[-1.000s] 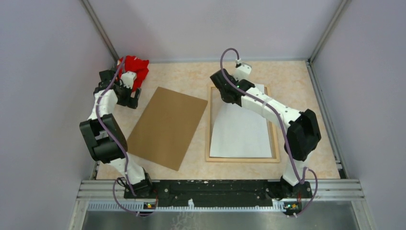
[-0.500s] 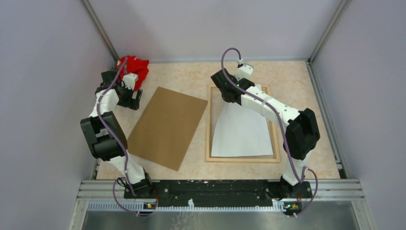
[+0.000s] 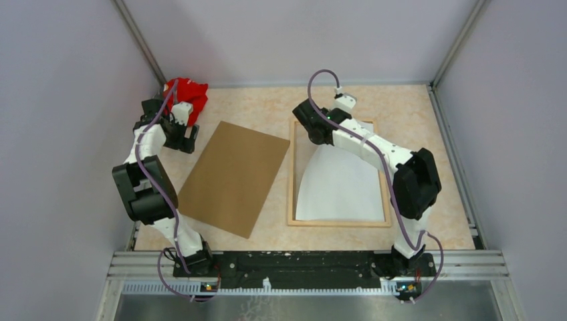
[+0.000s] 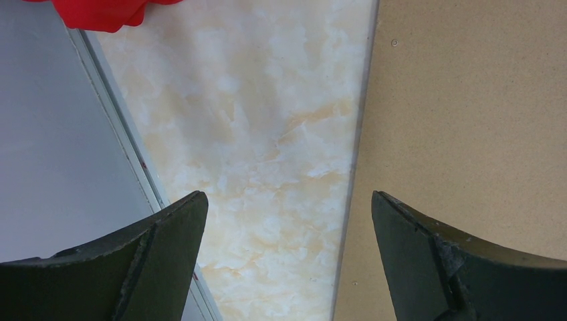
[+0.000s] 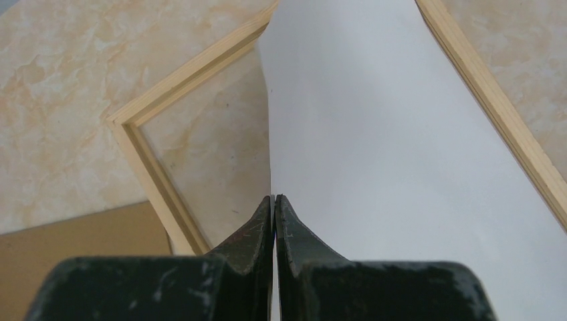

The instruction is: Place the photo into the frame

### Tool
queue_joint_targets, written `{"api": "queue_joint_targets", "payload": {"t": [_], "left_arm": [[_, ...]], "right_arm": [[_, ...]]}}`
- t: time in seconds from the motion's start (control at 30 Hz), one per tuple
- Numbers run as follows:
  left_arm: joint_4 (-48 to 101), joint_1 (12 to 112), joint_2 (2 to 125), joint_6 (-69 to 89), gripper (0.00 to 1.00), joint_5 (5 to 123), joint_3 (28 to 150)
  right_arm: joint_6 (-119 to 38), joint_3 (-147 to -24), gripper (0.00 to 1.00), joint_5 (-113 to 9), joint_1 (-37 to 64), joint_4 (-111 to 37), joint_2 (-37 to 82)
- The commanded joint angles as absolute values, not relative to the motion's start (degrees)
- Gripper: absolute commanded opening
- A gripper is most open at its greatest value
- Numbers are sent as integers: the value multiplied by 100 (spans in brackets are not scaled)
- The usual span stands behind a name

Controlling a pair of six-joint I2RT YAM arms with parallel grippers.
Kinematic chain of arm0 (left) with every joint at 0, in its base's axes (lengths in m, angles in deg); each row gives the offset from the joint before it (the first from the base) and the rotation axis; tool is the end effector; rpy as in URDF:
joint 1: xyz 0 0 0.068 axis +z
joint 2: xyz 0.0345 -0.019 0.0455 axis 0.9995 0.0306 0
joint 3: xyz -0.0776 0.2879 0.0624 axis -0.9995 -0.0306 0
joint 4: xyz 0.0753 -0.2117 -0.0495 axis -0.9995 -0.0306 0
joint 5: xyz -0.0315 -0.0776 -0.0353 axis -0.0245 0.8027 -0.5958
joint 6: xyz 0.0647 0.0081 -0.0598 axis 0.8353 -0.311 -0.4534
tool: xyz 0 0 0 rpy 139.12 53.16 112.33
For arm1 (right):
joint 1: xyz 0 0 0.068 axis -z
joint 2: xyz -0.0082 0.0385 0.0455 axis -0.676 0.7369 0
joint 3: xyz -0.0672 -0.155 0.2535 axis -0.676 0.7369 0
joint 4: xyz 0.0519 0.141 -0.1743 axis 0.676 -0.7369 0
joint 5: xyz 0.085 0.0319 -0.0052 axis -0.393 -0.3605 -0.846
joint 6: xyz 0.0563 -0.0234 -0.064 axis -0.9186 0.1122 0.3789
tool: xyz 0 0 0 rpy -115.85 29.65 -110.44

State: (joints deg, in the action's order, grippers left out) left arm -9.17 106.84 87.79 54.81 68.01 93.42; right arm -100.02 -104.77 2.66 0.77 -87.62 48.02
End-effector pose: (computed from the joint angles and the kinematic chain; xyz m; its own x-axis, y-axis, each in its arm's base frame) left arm 0.3571 0.1024 0.2511 -0.7762 0.2984 -0.5554 0.2630 0.9539 0.1450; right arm 0.3233 0.2112 0.3005 -0.4533 0.4261 -0.7829 0.5273 0.8364 0.1500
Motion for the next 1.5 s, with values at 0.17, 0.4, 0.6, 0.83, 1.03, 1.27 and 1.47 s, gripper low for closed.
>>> {"api": "queue_joint_targets", "payload": {"t": [0.17,0.4,0.6,0.83,1.03,1.27,1.47], "left_arm": [[-859,10654,8800,5496,99,6746,9364],[-845,10656,8813,5479,99,6766,9375],[-847,10653,8820,5480,99,6752,9370],[-859,10649,8822,5489,99,6743,9406],[-840,10652,8824,5486,99,6710,9397],[-858,10651,8860,5383,99,6698,9494],[-857,10644,8873,5418,99,6633,9502]], "right_arm": [[-9771,-10483,0,127,190,-8442,4766],[-9243,-10349,0,-306,321,-8091,4761],[-9084,-10225,0,-428,339,-8064,4750],[-9095,-10103,9,-475,351,-8045,4709],[-8736,-10126,53,-696,364,-7837,4746],[-8449,-10214,99,-833,371,-7718,4752],[-8290,-10187,99,-947,393,-7601,4732]]}}
